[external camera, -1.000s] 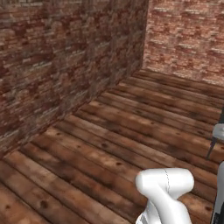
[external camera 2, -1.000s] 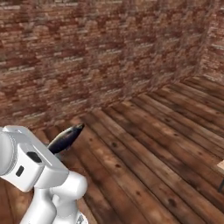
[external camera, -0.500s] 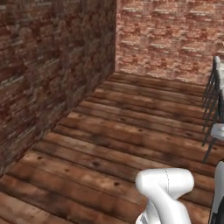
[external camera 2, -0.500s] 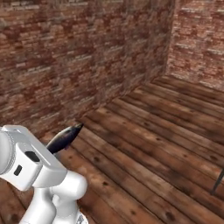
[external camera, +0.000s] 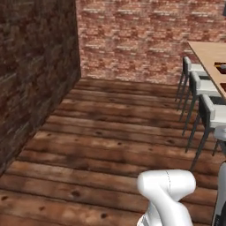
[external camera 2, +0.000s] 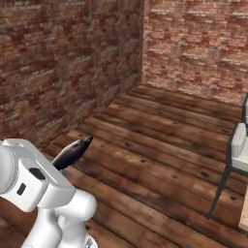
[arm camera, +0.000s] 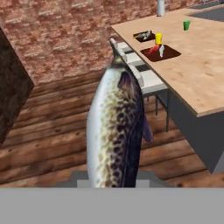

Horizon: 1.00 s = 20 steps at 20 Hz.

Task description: Gather the carrot and eggplant from the fridge and place them on a tray on the dining counter. Then gather the fishs from the fridge and place them on the other tray.

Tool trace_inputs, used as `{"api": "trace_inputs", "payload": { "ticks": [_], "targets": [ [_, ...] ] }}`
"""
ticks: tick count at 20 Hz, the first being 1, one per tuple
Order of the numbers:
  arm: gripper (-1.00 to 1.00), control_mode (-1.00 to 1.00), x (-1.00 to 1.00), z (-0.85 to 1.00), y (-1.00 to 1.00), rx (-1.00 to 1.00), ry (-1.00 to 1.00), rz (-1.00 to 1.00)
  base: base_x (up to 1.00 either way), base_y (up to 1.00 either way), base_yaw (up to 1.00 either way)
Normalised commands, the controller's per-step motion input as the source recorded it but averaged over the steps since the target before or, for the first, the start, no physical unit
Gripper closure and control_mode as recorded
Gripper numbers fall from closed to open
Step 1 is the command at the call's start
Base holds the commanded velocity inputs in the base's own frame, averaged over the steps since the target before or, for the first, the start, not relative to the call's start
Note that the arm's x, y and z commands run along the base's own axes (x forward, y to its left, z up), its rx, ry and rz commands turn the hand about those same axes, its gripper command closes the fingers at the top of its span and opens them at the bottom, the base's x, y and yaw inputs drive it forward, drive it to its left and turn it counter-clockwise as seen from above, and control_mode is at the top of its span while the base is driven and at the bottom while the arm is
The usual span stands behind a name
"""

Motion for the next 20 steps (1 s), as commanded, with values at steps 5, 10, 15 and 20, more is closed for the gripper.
{"api": "trace_inputs", "payload": {
  "ticks": [5,10,15,20],
  "targets": [
    [1.00,1.00,0.00,0.00,0.00,0.00,0.00,0.00,0.81,0.43,-0.40],
    [1.00,1.00,0.00,0.00,0.00,0.00,0.00,0.00,0.70,0.62,-0.41],
    [1.00,1.00,0.00,0.00,0.00,0.00,0.00,0.00,0.69,0.57,-0.42],
    [1.00,1.00,0.00,0.00,0.00,0.00,0.00,0.00,0.68,0.53,-0.44]
  ]
}}
